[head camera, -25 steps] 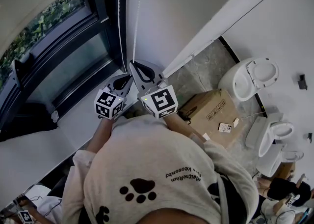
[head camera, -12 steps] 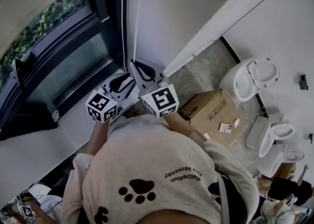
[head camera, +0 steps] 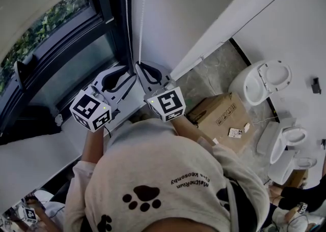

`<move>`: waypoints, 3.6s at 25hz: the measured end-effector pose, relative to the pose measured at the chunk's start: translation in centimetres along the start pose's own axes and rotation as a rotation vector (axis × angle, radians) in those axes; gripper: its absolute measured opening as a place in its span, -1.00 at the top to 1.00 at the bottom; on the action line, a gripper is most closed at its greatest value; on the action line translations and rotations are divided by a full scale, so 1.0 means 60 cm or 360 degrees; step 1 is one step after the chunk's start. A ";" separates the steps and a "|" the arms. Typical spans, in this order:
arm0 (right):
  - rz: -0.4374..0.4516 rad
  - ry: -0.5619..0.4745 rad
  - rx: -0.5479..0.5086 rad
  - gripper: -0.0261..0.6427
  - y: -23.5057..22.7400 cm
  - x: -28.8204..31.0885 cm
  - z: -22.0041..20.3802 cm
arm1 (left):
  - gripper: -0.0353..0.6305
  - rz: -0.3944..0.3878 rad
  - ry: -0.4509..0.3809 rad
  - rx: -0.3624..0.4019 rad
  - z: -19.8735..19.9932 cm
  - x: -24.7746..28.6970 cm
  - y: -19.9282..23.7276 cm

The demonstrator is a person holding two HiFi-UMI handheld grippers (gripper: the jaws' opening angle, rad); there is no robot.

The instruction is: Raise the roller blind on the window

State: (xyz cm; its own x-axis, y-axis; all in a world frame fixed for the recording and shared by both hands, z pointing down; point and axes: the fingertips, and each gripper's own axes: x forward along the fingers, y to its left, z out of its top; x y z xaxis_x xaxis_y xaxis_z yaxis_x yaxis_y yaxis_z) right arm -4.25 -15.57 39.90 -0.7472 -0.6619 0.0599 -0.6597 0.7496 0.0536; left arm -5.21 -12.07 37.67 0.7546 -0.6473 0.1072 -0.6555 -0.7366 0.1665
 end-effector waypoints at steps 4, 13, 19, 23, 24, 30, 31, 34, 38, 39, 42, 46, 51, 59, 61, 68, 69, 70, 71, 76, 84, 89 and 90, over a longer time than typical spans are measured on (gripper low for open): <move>0.0006 -0.0010 -0.0002 0.89 0.002 -0.002 0.003 | 0.50 -0.0030 -0.0090 0.0083 0.081 0.008 -0.017; 0.0024 -0.0014 -0.0005 0.89 0.010 -0.006 0.005 | 0.56 -0.0069 -0.0202 0.0189 0.202 0.041 -0.015; 0.0023 -0.0013 -0.0007 0.89 0.012 -0.008 0.005 | 0.85 -0.0108 -0.0202 0.0272 0.233 0.044 -0.024; 0.0022 -0.0019 -0.0021 0.89 0.013 -0.009 0.006 | 0.87 -0.0113 -0.0190 0.0294 0.231 0.040 -0.029; 0.0022 -0.0021 -0.0023 0.89 0.014 -0.009 0.005 | 0.87 -0.0114 -0.0202 0.0274 0.230 0.040 -0.029; 0.0036 0.0041 -0.0031 0.89 0.016 -0.003 -0.019 | 0.87 -0.0082 -0.0186 0.0212 0.207 0.039 -0.016; 0.0038 0.0060 -0.0033 0.89 0.017 -0.003 -0.027 | 0.87 -0.0073 -0.0173 0.0207 0.199 0.040 -0.013; 0.0047 0.0129 -0.0020 0.89 0.019 -0.003 -0.056 | 0.87 -0.0061 -0.0149 0.0157 0.172 0.044 -0.006; 0.0059 0.0220 -0.0008 0.89 0.022 -0.003 -0.096 | 0.87 -0.0055 -0.0129 0.0086 0.133 0.046 -0.004; 0.0060 0.0241 -0.0002 0.89 0.022 -0.003 -0.106 | 0.87 -0.0052 -0.0121 0.0077 0.124 0.047 -0.003; 0.0065 0.0306 0.0020 0.89 0.022 -0.002 -0.136 | 0.87 -0.0040 -0.0088 0.0058 0.094 0.051 0.001; 0.0083 0.0368 0.0024 0.89 0.025 -0.002 -0.171 | 0.87 -0.0026 -0.0069 0.0008 0.059 0.054 0.007; 0.0111 0.0444 0.0035 0.89 0.035 -0.001 -0.207 | 0.87 -0.0010 -0.0038 -0.0050 0.023 0.055 0.014; 0.0126 0.0479 0.0028 0.89 0.039 -0.002 -0.225 | 0.87 -0.0011 -0.0044 -0.0085 0.004 0.058 0.014; 0.0134 0.0495 -0.0031 0.89 0.040 -0.005 -0.224 | 0.87 -0.0013 -0.0049 -0.0086 0.004 0.058 0.013; 0.0133 0.0407 -0.0048 0.71 0.019 -0.042 -0.133 | 0.87 -0.0027 -0.0066 -0.0099 0.006 0.060 0.009; 0.0115 0.0368 -0.0033 0.71 0.013 -0.049 -0.109 | 0.87 -0.0027 -0.0068 -0.0099 0.007 0.060 0.009; 0.0096 0.0326 -0.0020 0.71 0.007 -0.056 -0.083 | 0.87 -0.0027 -0.0070 -0.0098 0.007 0.060 0.009; 0.0078 0.0277 -0.0009 0.71 0.001 -0.064 -0.055 | 0.87 -0.0027 -0.0072 -0.0097 0.007 0.060 0.009; 0.0034 0.0017 -0.0043 0.72 -0.008 -0.079 0.096 | 0.87 -0.0022 -0.0082 -0.0096 0.006 0.059 0.011; 0.0079 -0.0196 -0.0055 0.71 -0.008 -0.048 0.209 | 0.87 -0.0006 -0.0080 -0.0097 0.005 0.061 0.011; 0.0097 -0.0205 -0.0012 0.72 -0.010 -0.028 0.235 | 0.87 0.0004 -0.0081 -0.0094 0.005 0.062 0.010; 0.0101 -0.0199 -0.0009 0.72 -0.010 -0.024 0.239 | 0.87 0.0005 -0.0081 -0.0094 0.005 0.061 0.010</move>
State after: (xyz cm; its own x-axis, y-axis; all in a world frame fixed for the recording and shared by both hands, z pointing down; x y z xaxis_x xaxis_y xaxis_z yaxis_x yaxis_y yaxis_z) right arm -3.91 -15.05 25.48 -0.7917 -0.6079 -0.0612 -0.6108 0.7895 0.0594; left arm -2.82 -14.95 37.85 0.7491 -0.6599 0.0579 -0.6539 -0.7227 0.2238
